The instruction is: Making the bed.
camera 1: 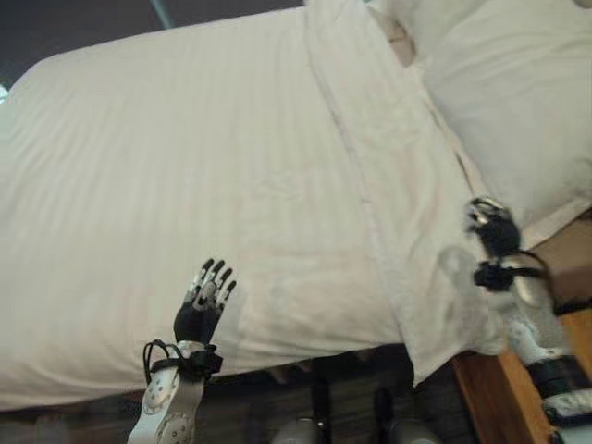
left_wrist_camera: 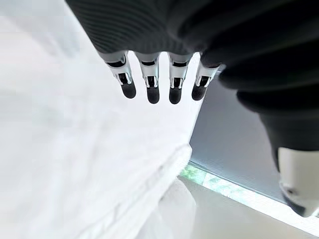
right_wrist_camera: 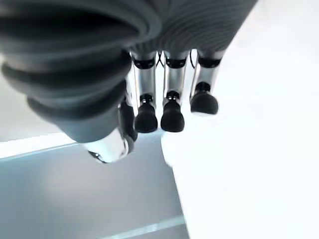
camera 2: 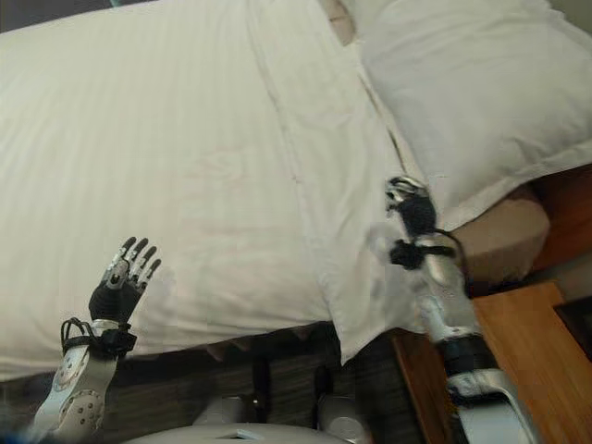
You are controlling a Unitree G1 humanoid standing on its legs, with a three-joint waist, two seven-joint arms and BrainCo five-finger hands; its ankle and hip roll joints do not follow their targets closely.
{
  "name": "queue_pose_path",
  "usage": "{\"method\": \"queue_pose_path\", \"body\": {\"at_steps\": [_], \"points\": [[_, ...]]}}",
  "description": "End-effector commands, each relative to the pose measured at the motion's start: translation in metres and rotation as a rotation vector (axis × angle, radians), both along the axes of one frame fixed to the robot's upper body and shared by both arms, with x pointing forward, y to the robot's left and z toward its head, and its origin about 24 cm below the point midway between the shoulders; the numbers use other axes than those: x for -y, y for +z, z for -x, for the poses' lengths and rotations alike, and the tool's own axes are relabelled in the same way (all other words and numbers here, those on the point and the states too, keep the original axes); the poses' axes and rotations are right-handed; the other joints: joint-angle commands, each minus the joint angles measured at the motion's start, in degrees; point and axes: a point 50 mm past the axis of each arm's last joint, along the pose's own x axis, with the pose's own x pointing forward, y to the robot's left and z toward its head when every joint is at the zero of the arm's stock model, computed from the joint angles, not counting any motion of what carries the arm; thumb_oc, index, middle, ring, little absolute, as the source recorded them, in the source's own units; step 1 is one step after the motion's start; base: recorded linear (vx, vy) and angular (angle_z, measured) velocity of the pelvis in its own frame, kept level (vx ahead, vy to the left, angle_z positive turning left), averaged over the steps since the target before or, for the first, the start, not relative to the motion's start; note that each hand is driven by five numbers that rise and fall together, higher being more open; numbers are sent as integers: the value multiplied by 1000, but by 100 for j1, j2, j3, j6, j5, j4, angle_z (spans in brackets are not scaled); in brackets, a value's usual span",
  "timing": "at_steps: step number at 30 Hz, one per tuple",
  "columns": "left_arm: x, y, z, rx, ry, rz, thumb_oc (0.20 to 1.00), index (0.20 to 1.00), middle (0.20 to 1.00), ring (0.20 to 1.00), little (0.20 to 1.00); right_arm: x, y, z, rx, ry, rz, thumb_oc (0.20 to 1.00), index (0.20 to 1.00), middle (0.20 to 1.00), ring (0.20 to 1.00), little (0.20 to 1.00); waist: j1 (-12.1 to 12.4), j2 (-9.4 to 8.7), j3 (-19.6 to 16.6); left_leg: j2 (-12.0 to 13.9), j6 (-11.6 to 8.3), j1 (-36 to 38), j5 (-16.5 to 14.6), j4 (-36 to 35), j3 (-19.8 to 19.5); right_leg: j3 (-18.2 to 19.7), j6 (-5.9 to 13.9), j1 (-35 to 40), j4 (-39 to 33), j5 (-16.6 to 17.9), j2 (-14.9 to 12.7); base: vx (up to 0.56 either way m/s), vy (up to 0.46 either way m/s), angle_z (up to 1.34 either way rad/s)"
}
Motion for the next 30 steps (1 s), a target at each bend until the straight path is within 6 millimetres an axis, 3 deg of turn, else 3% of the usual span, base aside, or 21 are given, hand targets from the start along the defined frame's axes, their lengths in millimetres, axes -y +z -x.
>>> {"method": "queue_pose_path", "body": {"at_steps": [1, 5, 9, 11, 12, 16, 17, 20, 23, 25, 26, 28, 29, 30], "points": [[2, 31, -16, 160, -46, -8, 1000, 1000, 1000, 1000, 1000, -13, 16, -10, 58, 71, -83, 200, 200, 200, 200, 200, 37, -247, 85, -98, -242, 249, -88, 23, 228, -96, 417, 5, -773, 723, -249, -12, -11, 16], [11, 32, -19, 170, -88, 5, 1000, 1000, 1000, 1000, 1000, -18, -7, -22, -69, 52, -165, 200, 200, 200, 200, 200, 176, -171, 169, -115, -249, 159, -41, 23, 137, -184, 399, -55, -773, 730, -263, -26, -16, 13], [12, 33, -21, 171, -94, 2, 1000, 1000, 1000, 1000, 1000, -10, -13, -27, -104, 10, -161, 200, 200, 200, 200, 200, 207, -120, 201, -122, -258, 119, -27, 23, 122, -198, 403, -105, -773, 738, -265, -20, -3, 9], [13, 34, -23, 179, -99, -4, 1000, 1000, 1000, 1000, 1000, 19, -18, -33, -155, -120, -173, 200, 200, 200, 200, 200, 246, 2, 254, -135, -272, 54, -1, 23, 122, -213, 406, -169, -773, 743, -282, 0, 0, 0], [13, 34, -23, 179, -99, -4, 1000, 1000, 1000, 1000, 1000, 19, -18, -34, -154, -120, -173, 200, 200, 200, 200, 200, 248, 3, 255, -134, -272, 53, -1, 23, 123, -213, 406, -170, -773, 743, -281, 0, 0, 0], [12, 32, -22, 175, -94, 1, 1000, 1000, 1000, 1000, 1000, 50, -24, -27, -181, -226, -172, 200, 200, 200, 200, 200, 220, 113, 266, -151, -273, 27, -5, 23, 132, -219, 416, -211, -773, 735, -302, 9, 2, 0], [13, 30, -22, 172, -91, 5, 1000, 1000, 1000, 1000, 1000, 61, -29, -21, -182, -264, -198, 200, 200, 200, 200, 200, 170, 149, 274, -154, -266, 30, -19, 23, 151, -200, 423, -218, -773, 729, -313, 0, 0, 0], [15, 29, -23, 171, -95, 6, 1000, 1000, 1000, 1000, 1000, 70, -38, -12, -193, -301, -239, 200, 200, 200, 200, 200, 113, 177, 269, -153, -266, 28, -35, 23, 177, -190, 427, -233, -773, 716, -318, 10, 1, 0], [17, 27, -24, 165, -96, 10, 1000, 1000, 1000, 1000, 1000, 86, -63, 7, -250, -383, -323, 200, 200, 200, 200, 200, 37, 200, 247, -157, -261, 45, -67, 23, 210, -160, 435, -234, -773, 689, -310, 39, 1, -1], [20, 26, -25, 168, -101, 15, 1000, 1000, 1000, 1000, 1000, 92, -99, 32, -346, -457, -413, 200, 200, 200, 200, 200, -58, 234, 247, -159, -257, 68, -95, 23, 245, -130, 443, -237, -773, 666, -311, 41, -1, -6], [20, 26, -25, 167, -102, 15, 1000, 1000, 1000, 1000, 1000, 92, -99, 33, -347, -457, -413, 200, 200, 200, 200, 200, -56, 232, 243, -160, -257, 69, -96, 23, 246, -130, 443, -237, -773, 665, -311, 33, -2, -19], [19, 25, -25, 167, -93, 20, 1000, 1000, 1000, 1000, 1000, 92, -125, 53, -433, -499, -449, 200, 200, 200, 200, 200, -114, 259, 257, -168, -255, 79, -107, 23, 269, -109, 447, -243, -773, 664, -311, 17, -1, -18], [19, 25, -24, 166, -93, 20, 1000, 1000, 1000, 1000, 1000, 93, -125, 53, -434, -499, -449, 200, 200, 200, 200, 200, -113, 258, 253, -168, -255, 80, -108, 23, 270, -109, 447, -242, -773, 663, -311, 12, 2, -5], [19, 25, -25, 171, -90, 20, 1000, 1000, 1000, 1000, 1000, 94, -148, 73, -534, -536, -454, 200, 200, 200, 200, 200, -155, 288, 266, -173, -252, 81, -118, 23, 292, -90, 452, -258, -773, 666, -322, 0, 0, 0]]}}
